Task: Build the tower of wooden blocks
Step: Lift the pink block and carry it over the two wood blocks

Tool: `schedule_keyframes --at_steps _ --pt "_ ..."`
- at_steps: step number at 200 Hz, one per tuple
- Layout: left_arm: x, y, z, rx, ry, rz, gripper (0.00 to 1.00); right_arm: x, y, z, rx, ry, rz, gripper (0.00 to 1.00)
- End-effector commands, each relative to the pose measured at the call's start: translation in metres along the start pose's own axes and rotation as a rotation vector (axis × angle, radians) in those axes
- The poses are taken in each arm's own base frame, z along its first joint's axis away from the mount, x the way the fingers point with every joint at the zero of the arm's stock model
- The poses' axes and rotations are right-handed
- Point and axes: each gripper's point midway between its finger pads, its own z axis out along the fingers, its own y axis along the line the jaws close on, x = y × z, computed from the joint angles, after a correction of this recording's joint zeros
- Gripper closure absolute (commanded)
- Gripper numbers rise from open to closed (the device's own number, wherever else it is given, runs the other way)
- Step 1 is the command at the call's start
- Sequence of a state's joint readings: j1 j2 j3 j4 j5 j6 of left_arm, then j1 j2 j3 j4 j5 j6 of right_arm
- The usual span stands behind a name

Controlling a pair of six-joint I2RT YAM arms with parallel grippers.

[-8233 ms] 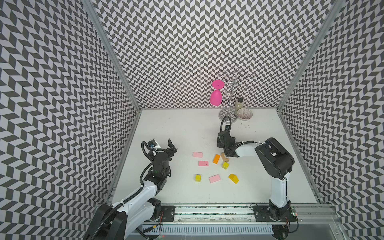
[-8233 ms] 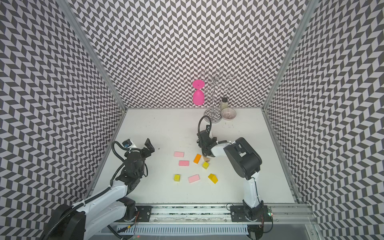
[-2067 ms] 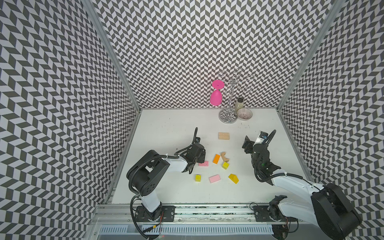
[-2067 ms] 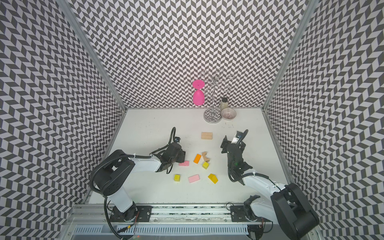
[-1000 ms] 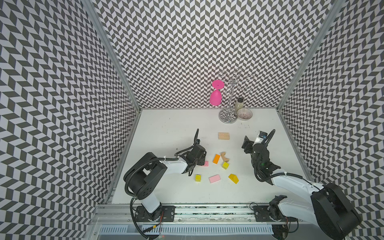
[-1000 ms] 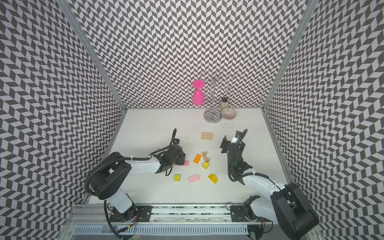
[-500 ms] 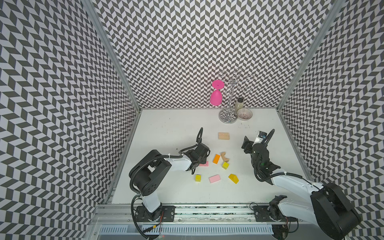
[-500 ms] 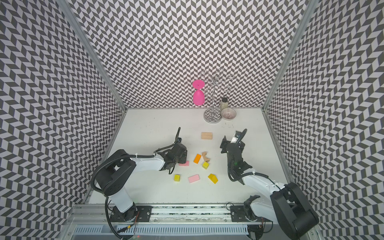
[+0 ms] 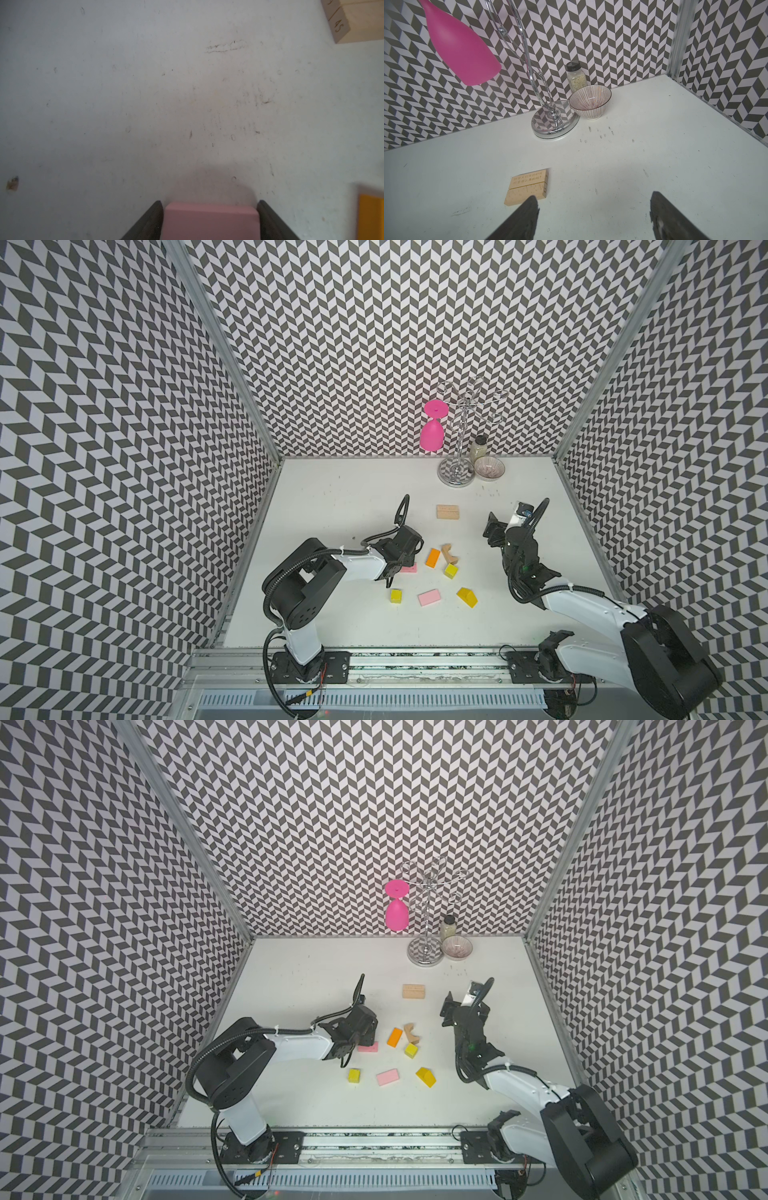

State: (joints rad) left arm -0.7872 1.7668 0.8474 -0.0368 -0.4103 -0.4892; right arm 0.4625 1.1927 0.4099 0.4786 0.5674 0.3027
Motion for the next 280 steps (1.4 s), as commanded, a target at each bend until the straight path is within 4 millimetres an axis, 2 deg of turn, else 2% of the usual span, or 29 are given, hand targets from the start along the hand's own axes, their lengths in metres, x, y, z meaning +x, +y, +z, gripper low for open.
schedule_keyframes --at_steps 1,88,124,147,161,184,208,226,238,254,267,270,277,280 --pt "0.017 0.004 -0.004 -0.027 0.055 0.039 0.24 -0.015 0.007 0.001 -0.019 -0.038 0.020 0.17" --pt "0.020 -0.001 -0.006 -0.009 0.060 0.052 0.31 -0.015 0.007 0.001 -0.021 -0.038 0.021 0.17" --pt "0.019 -0.001 -0.003 -0.017 0.052 0.062 0.42 -0.015 0.007 0.001 -0.021 -0.038 0.021 0.17" --pt "0.010 -0.003 -0.002 0.006 0.034 0.070 0.47 -0.015 0.007 0.001 -0.021 -0.039 0.023 0.17" --pt "-0.001 -0.005 -0.005 0.037 0.009 0.070 0.48 -0.015 0.007 0.001 -0.019 -0.039 0.024 0.17" --pt "-0.033 -0.007 -0.020 0.089 -0.074 0.081 0.55 -0.016 0.007 0.001 -0.019 -0.041 0.024 0.17" --pt "-0.077 -0.014 -0.048 0.197 -0.200 0.082 0.57 -0.015 0.006 0.001 -0.016 -0.041 0.025 0.17" --pt "-0.115 -0.019 -0.076 0.302 -0.343 0.095 0.59 -0.016 0.007 0.000 -0.022 -0.043 0.025 0.17" --pt "-0.137 -0.021 -0.094 0.350 -0.448 0.120 0.64 -0.016 0.006 -0.002 -0.030 -0.047 0.026 0.18" --pt "-0.156 -0.031 -0.114 0.406 -0.592 0.210 0.68 -0.018 0.005 -0.007 -0.039 -0.061 0.036 0.17" --pt "-0.164 -0.045 -0.123 0.453 -0.675 0.307 0.69 -0.019 0.003 -0.010 -0.045 -0.073 0.044 0.17" --pt "-0.165 -0.049 -0.123 0.465 -0.682 0.339 0.72 -0.020 0.003 -0.011 -0.048 -0.076 0.047 0.17" --pt "-0.168 -0.060 -0.122 0.483 -0.697 0.421 0.94 -0.020 0.003 -0.012 -0.052 -0.081 0.051 0.17" --pt "-0.170 -0.062 -0.120 0.477 -0.698 0.442 0.99 -0.021 0.003 -0.013 -0.053 -0.083 0.051 0.17"
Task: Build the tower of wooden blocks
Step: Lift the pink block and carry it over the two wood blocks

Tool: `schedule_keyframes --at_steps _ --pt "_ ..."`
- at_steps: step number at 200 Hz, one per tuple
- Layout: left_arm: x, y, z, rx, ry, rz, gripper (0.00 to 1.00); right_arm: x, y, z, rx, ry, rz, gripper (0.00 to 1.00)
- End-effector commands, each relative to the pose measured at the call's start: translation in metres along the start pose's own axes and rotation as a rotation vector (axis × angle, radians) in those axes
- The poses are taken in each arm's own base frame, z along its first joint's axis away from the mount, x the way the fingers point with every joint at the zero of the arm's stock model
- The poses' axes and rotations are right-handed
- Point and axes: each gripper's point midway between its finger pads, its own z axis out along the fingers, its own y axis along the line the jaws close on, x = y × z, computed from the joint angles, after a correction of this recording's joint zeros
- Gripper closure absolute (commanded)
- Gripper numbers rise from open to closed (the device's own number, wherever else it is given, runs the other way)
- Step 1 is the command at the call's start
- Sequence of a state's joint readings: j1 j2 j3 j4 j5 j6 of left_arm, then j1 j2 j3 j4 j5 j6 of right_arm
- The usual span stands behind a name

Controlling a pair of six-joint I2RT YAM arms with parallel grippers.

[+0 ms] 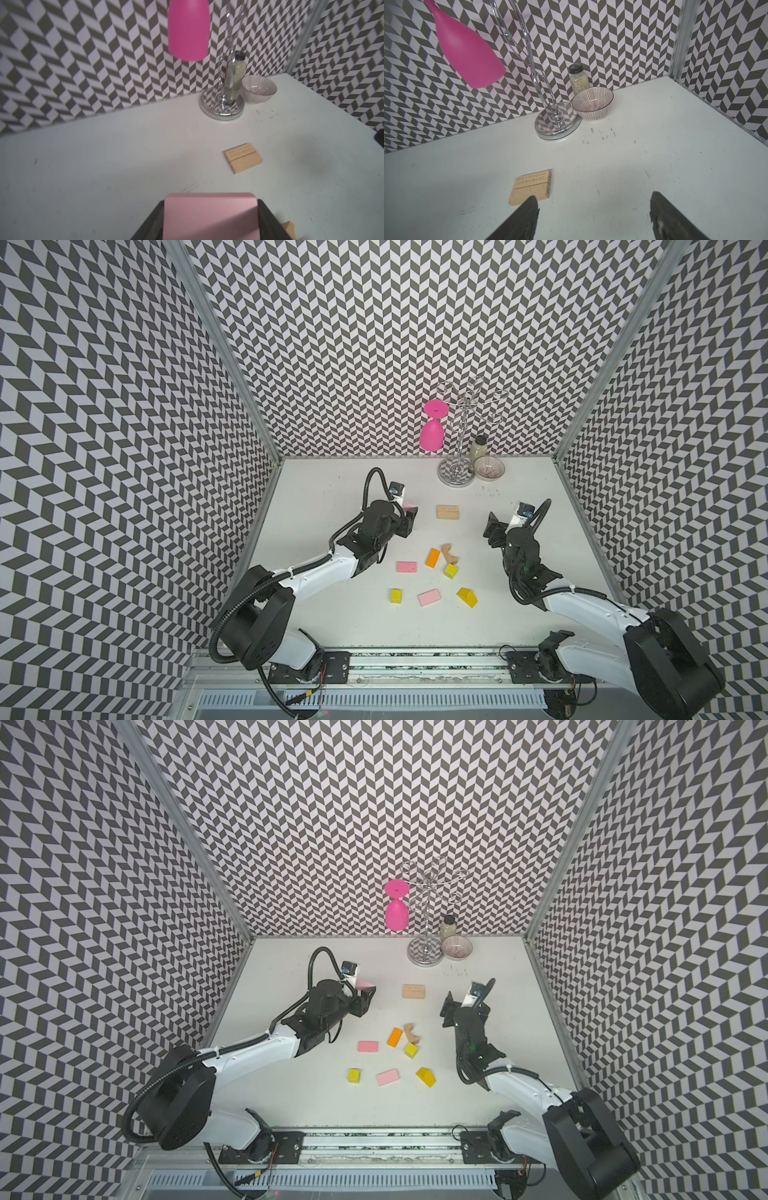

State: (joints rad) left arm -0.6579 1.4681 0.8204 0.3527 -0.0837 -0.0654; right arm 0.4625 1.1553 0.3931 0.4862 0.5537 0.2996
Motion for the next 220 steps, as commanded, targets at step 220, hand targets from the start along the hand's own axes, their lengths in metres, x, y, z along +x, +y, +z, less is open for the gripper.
schedule_keyframes --at_steps 220 --pt "0.053 -0.095 0.137 0.917 0.314 0.741 0.89 -0.022 -0.009 -0.031 -0.071 -0.126 0.096 0.13"
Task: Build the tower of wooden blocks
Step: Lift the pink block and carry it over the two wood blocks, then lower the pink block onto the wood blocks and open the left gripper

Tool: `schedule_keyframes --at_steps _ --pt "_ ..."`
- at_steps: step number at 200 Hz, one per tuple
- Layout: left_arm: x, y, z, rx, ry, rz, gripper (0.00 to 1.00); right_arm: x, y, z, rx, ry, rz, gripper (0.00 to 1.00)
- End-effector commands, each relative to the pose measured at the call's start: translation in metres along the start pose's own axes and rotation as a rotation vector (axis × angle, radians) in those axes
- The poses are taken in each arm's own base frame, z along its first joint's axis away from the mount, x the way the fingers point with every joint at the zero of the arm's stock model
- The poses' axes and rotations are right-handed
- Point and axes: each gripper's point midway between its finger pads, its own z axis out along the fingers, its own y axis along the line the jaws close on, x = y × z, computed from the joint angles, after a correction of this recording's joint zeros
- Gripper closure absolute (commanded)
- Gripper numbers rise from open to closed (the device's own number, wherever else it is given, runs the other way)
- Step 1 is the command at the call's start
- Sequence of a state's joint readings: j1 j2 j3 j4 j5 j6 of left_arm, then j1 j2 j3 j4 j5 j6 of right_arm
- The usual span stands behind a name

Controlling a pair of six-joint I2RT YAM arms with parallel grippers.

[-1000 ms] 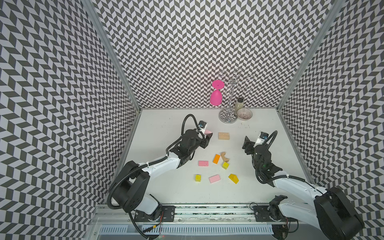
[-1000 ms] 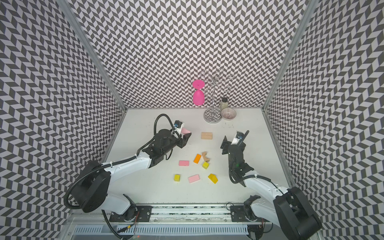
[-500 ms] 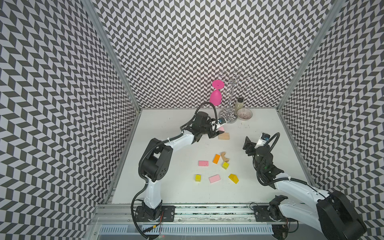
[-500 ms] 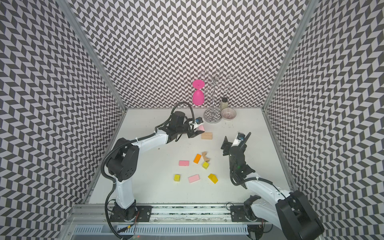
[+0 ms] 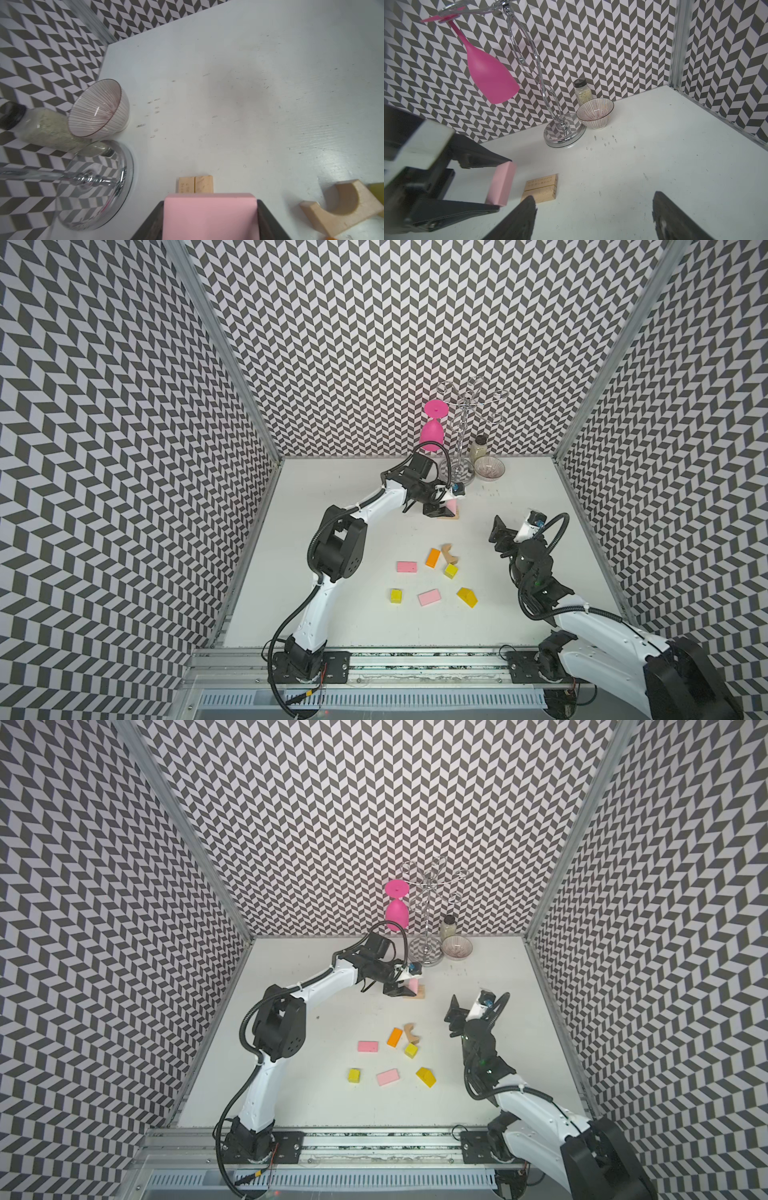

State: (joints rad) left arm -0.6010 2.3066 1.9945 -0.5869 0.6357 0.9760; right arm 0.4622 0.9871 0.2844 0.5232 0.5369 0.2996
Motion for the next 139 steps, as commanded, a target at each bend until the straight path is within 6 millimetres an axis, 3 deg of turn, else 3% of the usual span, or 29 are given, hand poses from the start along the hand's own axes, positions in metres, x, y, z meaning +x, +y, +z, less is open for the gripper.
schedule_keyframes --at_steps 1,32,107,139 --pt "0.003 -0.003 0.006 0.077 0.025 -0.042 0.90 -0.013 0.002 -0.005 -0.027 -0.055 0.046 0.13" --pt "0.014 0.004 0.023 0.101 0.066 -0.052 0.90 -0.014 0.003 -0.006 -0.037 -0.056 0.049 0.13" --pt "0.025 0.014 0.035 0.056 0.073 -0.032 0.85 -0.013 0.005 -0.004 -0.041 -0.048 0.042 0.13" --pt "0.034 0.029 0.047 -0.005 0.073 -0.028 0.85 -0.012 0.006 -0.004 -0.045 -0.046 0.040 0.13"
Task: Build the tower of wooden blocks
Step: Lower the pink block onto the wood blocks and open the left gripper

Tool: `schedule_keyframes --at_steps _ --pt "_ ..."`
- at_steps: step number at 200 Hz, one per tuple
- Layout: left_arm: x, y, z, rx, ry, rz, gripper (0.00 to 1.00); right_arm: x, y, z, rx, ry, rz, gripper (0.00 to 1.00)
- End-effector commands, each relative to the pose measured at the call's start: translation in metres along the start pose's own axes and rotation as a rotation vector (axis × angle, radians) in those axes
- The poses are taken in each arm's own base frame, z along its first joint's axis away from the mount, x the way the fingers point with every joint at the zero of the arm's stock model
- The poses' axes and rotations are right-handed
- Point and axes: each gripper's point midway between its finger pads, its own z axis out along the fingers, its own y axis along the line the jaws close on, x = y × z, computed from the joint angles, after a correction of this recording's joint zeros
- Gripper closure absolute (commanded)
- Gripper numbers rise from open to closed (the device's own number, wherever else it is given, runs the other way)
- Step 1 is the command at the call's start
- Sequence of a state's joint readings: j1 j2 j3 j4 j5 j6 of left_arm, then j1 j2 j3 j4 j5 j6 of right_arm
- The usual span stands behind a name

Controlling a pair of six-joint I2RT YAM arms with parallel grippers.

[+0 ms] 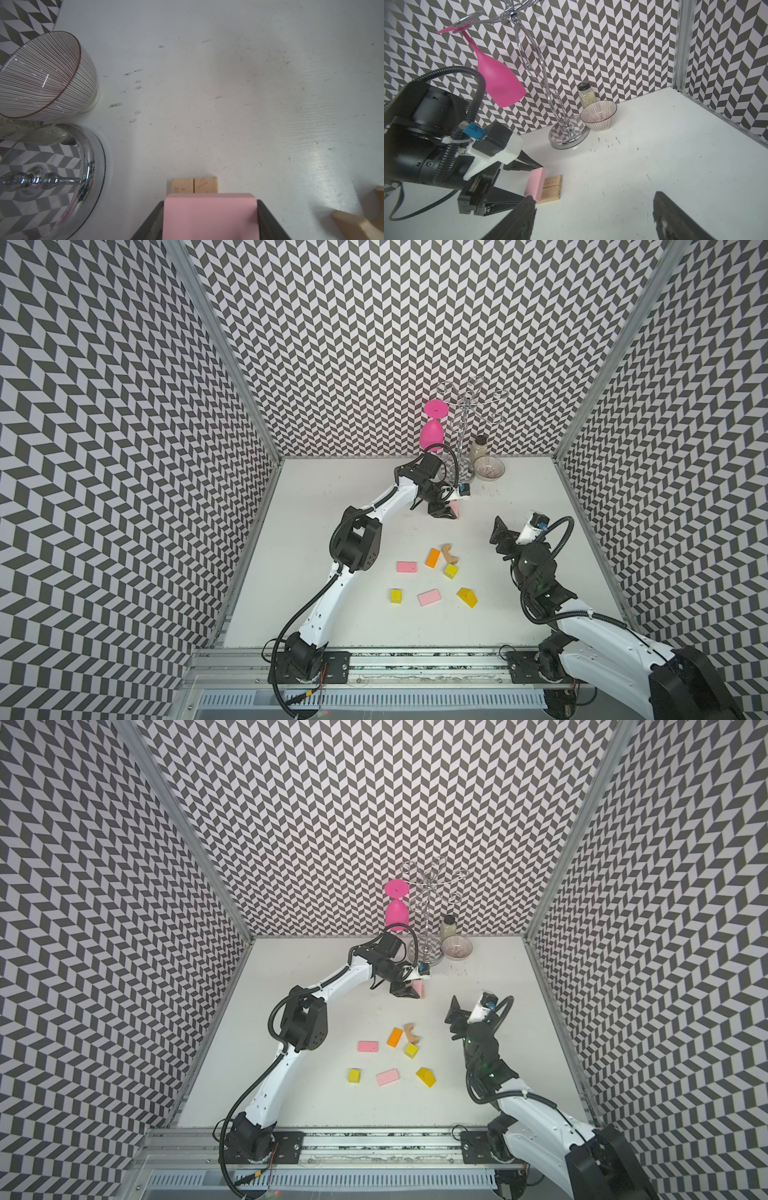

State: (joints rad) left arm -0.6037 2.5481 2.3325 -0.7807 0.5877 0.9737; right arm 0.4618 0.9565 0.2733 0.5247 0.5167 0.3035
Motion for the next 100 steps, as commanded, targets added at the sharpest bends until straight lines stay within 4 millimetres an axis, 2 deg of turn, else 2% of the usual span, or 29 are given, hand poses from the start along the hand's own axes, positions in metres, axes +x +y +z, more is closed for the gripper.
schedule_keyframes --at_steps 1,20,48,100 --pt "0.003 0.015 0.011 -0.049 -0.012 0.028 0.84 -0.009 0.004 0.000 -0.020 -0.036 0.025 0.13" --pt "0.002 0.018 0.013 -0.059 -0.021 0.036 0.83 -0.009 0.004 0.000 -0.021 -0.034 0.025 0.13" --pt "0.004 0.011 0.011 -0.027 -0.019 0.041 0.82 -0.009 0.004 0.000 -0.024 -0.034 0.024 0.13" --pt "0.023 0.015 0.008 -0.015 -0.010 0.005 0.82 -0.008 0.005 0.000 -0.028 -0.032 0.022 0.13"
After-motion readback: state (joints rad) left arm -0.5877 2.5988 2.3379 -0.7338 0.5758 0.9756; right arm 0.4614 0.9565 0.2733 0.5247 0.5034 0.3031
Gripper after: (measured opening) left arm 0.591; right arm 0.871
